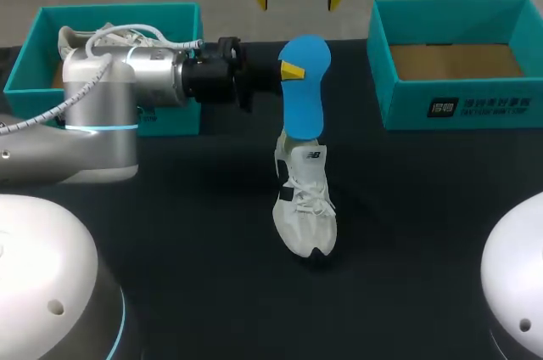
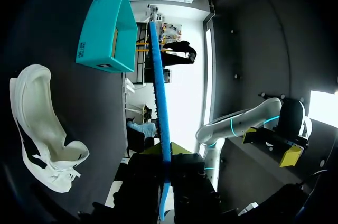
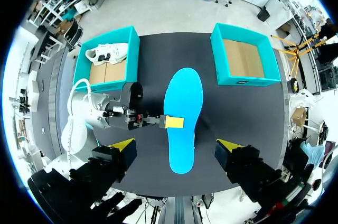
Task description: Take the shoe out of the shoebox, open the shoe tongue, remove and reinsert the insole, then place the shoe into the shoebox
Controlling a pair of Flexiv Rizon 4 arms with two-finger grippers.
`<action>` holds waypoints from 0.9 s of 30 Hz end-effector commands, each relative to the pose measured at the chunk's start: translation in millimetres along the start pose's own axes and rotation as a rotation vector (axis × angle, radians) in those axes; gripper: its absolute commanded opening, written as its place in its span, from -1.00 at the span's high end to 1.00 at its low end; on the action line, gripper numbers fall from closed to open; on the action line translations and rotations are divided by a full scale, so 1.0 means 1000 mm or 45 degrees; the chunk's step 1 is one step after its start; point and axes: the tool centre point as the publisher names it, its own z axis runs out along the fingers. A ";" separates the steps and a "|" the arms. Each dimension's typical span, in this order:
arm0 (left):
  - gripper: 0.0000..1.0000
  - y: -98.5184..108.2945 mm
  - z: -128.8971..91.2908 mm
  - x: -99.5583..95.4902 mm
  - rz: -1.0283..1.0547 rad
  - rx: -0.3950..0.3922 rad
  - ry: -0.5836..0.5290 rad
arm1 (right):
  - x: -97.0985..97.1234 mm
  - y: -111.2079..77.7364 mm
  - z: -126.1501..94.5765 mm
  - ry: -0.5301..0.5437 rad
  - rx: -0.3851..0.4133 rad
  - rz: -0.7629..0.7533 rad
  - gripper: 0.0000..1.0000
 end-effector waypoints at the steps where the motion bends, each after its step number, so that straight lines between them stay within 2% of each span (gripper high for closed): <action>1: 1.00 0.001 0.000 0.000 0.001 0.002 -0.002 | 0.000 0.000 0.000 0.001 0.001 0.002 -1.00; 4: 1.00 0.001 0.000 0.000 0.001 0.002 -0.002 | 0.000 0.000 0.000 0.001 0.001 0.002 -1.00; 9: 1.00 0.001 0.000 0.000 0.001 0.002 -0.002 | -0.014 0.003 -0.003 0.164 0.000 0.070 -1.00; 10: 1.00 0.001 0.000 0.000 0.001 0.002 -0.002 | -0.017 0.003 -0.004 0.157 -0.016 0.078 -1.00; 16: 1.00 0.001 0.000 0.000 0.001 0.002 -0.002 | -0.034 0.004 -0.008 0.378 0.003 0.127 -1.00; 23: 1.00 0.001 0.000 0.000 0.001 0.002 -0.002 | -0.043 0.001 -0.011 0.608 0.016 0.086 -1.00; 27: 1.00 0.001 0.000 0.000 0.001 0.002 -0.002 | -0.047 -0.003 -0.011 0.786 0.037 0.079 -1.00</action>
